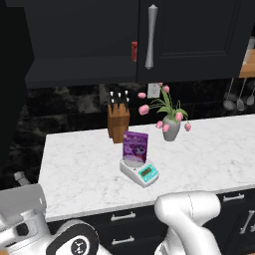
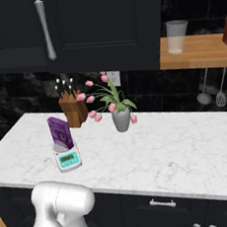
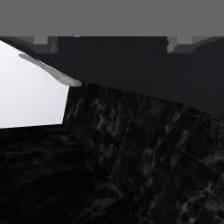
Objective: Pick the cereal and place it on the digital scale for weighing, and close the cabinet.
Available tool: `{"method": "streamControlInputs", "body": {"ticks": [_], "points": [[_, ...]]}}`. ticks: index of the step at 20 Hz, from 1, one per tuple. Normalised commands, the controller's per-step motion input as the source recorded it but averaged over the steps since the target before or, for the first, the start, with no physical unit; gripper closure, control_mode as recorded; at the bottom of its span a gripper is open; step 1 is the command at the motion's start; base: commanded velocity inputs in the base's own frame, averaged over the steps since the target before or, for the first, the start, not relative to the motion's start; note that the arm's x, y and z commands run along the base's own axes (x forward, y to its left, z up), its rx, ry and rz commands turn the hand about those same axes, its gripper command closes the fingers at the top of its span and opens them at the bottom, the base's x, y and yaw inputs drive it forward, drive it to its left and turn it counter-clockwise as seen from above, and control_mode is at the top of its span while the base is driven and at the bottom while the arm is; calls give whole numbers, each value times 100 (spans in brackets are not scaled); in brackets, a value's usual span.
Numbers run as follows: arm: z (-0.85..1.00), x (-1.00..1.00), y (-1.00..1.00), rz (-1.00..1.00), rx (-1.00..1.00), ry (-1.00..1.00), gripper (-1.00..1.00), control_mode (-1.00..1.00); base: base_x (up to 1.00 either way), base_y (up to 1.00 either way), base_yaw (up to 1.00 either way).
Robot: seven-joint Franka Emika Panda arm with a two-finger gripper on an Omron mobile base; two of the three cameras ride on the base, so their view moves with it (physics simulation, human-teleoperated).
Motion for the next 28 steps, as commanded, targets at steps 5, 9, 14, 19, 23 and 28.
{"method": "streamControlInputs", "body": {"ticks": [5, 9, 14, 19, 23, 28], "points": [[17, -19, 92, -2, 23, 0, -100, -100, 0, 0, 0], [7, 12, 58, -8, 24, 7, -100, -100, 0, 0, 0], [5, 38, 27, -15, 19, 13, -100, -100, 0, 0, 0], [23, 37, -16, -15, 9, 7, -100, -100, 0, 0, 0], [46, 11, -71, -7, 17, 4, -100, -100, 0, 0, 0], [46, 0, -100, 0, 22, 0, -100, -100, 0, 0, 0]]}}
